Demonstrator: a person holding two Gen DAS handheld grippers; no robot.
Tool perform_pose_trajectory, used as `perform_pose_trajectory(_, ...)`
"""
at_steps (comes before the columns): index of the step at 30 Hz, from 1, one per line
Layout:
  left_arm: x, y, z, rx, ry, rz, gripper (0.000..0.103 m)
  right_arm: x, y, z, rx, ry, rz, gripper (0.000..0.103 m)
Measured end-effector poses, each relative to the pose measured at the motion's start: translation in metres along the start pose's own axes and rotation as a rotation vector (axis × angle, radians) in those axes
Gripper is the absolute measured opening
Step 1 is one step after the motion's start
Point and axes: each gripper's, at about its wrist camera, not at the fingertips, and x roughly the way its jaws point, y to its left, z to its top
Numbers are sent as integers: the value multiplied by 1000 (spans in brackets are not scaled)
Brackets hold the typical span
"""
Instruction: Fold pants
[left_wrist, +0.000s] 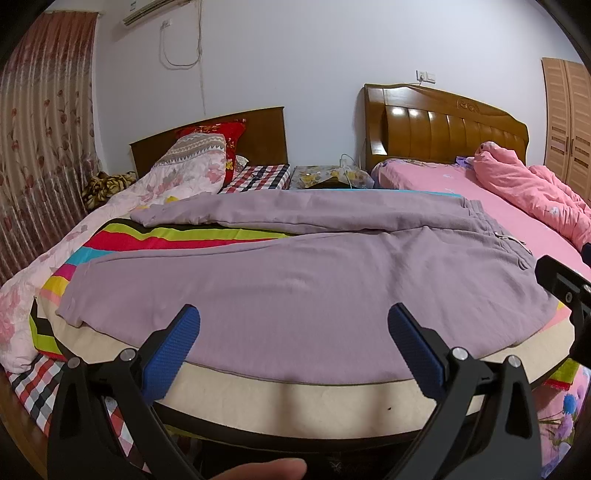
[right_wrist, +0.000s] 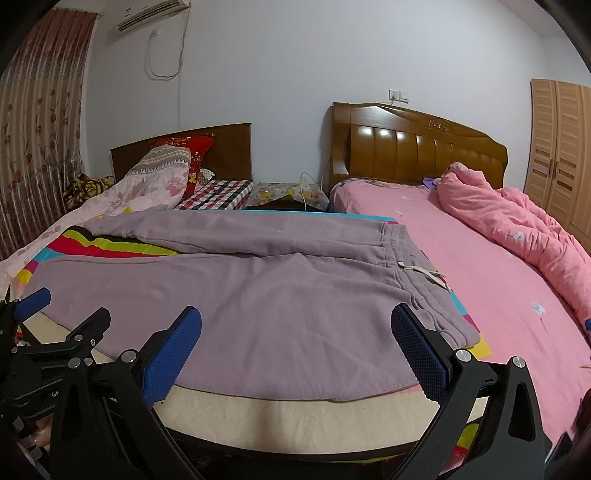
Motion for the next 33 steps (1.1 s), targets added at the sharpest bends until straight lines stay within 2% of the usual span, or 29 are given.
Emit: perform_pose_trajectory(33, 3, 4, 1, -13, 17, 3, 102, 3, 7, -1, -7, 3, 6, 99)
